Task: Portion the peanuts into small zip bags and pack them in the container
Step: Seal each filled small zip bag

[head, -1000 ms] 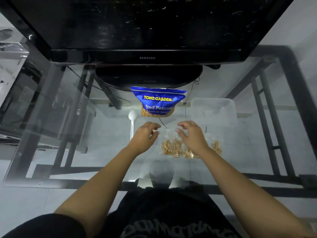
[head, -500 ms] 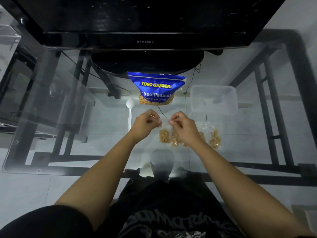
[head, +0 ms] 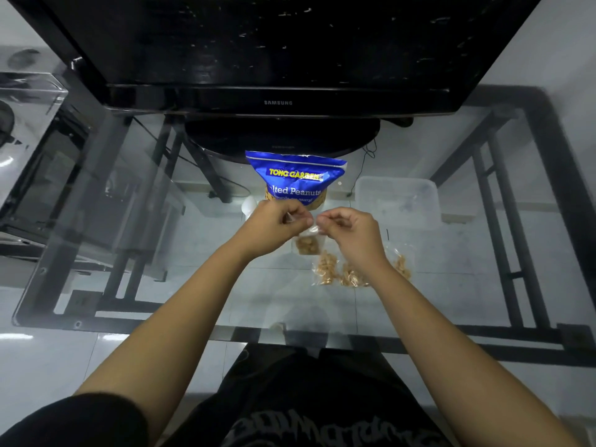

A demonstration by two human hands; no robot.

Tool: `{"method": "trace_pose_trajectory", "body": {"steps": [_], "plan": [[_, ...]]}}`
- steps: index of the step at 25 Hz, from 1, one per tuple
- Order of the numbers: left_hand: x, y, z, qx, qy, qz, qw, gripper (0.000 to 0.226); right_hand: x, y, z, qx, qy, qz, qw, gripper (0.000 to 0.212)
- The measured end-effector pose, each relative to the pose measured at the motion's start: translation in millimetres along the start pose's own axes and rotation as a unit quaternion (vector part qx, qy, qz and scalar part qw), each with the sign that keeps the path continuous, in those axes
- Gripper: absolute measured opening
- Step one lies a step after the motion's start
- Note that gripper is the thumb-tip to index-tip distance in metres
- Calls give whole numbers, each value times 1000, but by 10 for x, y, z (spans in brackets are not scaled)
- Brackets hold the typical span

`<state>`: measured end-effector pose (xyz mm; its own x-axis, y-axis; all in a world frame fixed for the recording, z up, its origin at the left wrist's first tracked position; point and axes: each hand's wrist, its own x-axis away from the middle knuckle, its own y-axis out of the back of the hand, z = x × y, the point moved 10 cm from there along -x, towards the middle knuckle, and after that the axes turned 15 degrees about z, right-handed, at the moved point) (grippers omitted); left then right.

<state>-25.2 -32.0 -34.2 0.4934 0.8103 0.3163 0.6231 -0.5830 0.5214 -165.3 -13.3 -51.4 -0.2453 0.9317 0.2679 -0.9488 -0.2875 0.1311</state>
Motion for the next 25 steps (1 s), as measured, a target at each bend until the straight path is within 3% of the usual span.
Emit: {"method": "trace_pose_trajectory", "body": {"steps": [6,13,16,18,20,23,25], "plan": [[80,126,-70,-57,1,-83,995,14,-56,19,313,167,32,-24,985,9],[215,257,51,-52,18,-111,992,18,-118,54,365,184,24,-7,983,11],[305,186,274,66,34,-117,990,16,-162,-42,280,142,5,44,989,8],[288,-86,428,236,29,-56,970,22,-194,-121,174,83,-19,86,993,7],[264,-384,549,312,36,-12,949,22,-234,-198,34,66,-46,117,990,12],[266,-522,834,298,106,-49,947,8,-319,-118,-246,171,-89,101,976,26],[265,-580,1072,265,173,-57,947,14,-388,-9,-478,311,-117,90,939,35]]}}
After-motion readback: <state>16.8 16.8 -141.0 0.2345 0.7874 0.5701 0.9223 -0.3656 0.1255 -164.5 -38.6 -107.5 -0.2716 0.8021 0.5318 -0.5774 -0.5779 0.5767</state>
